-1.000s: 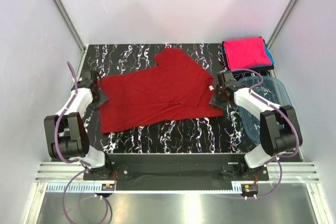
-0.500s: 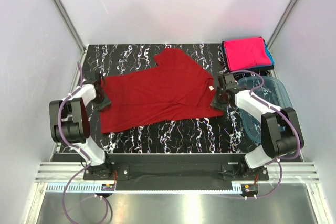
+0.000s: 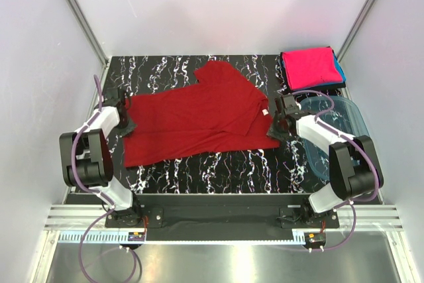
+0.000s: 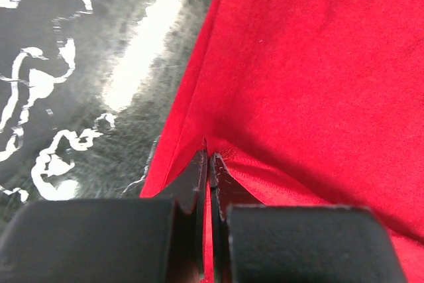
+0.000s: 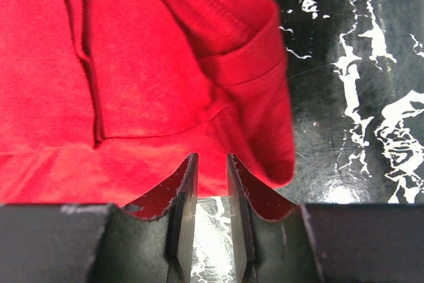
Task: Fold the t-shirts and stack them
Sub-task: Fold the tshirt
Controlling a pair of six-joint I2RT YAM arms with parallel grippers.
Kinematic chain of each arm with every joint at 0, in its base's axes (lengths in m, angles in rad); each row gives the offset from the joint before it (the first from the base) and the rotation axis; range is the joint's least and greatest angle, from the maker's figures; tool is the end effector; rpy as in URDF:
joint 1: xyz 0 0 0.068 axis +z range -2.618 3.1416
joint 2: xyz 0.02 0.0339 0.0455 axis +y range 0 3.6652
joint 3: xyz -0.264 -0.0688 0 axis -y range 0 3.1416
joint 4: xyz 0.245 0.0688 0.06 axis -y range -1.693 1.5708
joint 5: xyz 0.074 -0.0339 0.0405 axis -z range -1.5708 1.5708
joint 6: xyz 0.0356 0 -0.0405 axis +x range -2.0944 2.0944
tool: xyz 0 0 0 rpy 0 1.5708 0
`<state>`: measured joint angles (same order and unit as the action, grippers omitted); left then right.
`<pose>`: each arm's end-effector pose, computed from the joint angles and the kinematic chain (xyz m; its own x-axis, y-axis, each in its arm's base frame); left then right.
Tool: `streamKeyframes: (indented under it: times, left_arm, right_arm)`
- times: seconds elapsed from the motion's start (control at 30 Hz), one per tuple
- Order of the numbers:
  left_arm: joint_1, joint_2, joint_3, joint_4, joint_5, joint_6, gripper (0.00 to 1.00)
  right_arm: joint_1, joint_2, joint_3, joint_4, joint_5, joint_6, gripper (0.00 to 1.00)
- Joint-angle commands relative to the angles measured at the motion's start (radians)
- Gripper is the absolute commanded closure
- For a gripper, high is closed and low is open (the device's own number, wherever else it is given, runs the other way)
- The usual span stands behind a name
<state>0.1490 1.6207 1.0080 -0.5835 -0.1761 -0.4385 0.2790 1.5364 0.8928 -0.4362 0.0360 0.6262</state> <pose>0.3037 0.0519 0.1839 -0.7443 -0.5344 -0.4005 -0.5805 0.8142 -0.0077 0.2835 0.0799 0.1817 -0.8386 0.3690 -0.4006 0.2871 0.9245 0.2506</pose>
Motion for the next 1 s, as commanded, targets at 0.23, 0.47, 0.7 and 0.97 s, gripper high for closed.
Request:
streamKeyframes:
  times: [0.23, 0.47, 0.7, 0.97]
  left_arm:
    - [0.004, -0.061, 0.023, 0.013, -0.166, -0.063, 1.0]
    - [0.014, -0.012, 0.061, 0.008, -0.138, -0.057, 1.0]
    - [0.027, 0.018, 0.116, 0.004, -0.169, -0.029, 1.0]
    - [0.034, 0.093, 0.169, -0.024, -0.189, -0.037, 1.0]
  right_arm:
    - [0.003, 0.017, -0.028, 0.051, 0.048, -0.006, 0.7]
    - [0.003, 0.044, -0.048, 0.082, 0.038, -0.008, 0.71]
    - [0.011, 0.041, -0.098, 0.109, 0.034, 0.045, 0.76]
    - [0.049, -0.068, -0.184, 0.128, 0.038, 0.144, 0.78]
